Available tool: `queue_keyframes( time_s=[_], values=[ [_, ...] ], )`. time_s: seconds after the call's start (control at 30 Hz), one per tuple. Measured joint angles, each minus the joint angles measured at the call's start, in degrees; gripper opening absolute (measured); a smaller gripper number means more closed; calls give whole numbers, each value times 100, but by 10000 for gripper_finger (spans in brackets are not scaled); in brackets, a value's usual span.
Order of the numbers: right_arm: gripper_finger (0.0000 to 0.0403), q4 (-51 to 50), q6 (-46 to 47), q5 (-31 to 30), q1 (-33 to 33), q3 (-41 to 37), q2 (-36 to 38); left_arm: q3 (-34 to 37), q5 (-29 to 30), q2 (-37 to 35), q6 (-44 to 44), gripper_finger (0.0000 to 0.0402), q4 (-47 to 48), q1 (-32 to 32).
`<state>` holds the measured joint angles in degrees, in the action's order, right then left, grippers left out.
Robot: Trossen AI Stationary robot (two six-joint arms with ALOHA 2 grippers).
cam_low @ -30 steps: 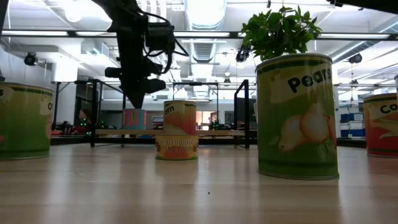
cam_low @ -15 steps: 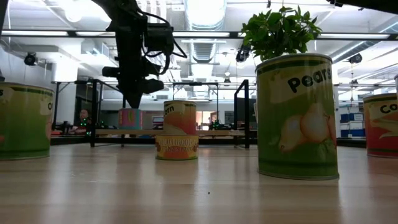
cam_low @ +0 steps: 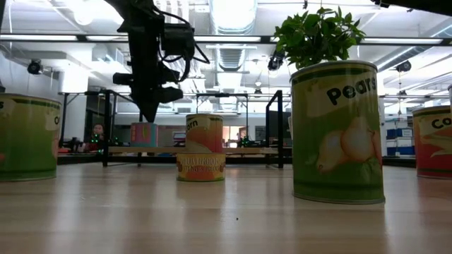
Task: Pick and place cans onto a shelf
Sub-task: Put the canned mixed vegetables on the shelf, then put the top canned corn on the shelf
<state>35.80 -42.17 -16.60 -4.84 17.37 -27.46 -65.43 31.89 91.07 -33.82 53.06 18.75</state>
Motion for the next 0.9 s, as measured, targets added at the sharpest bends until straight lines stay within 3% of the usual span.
queue_keyframes(
  time_s=[0.17,0.33,0.6,0.73,0.9],
  values=[
    [18,-75,7,-8,0,0,0,0,335,-190,21,0,-25,-491],
    [18,-79,4,-15,0,-1,0,0,843,-409,440,0,-359,-1765],
    [18,-85,14,-5,0,8,0,249,-6,-664,2830,0,-2091,-3848],
    [18,-82,155,6,0,63,-77,725,-337,-1150,3200,0,-2876,-4136],
    [18,-97,509,7,0,112,-300,2023,-1487,-2072,4063,0,-4666,-4074]
  ],
)
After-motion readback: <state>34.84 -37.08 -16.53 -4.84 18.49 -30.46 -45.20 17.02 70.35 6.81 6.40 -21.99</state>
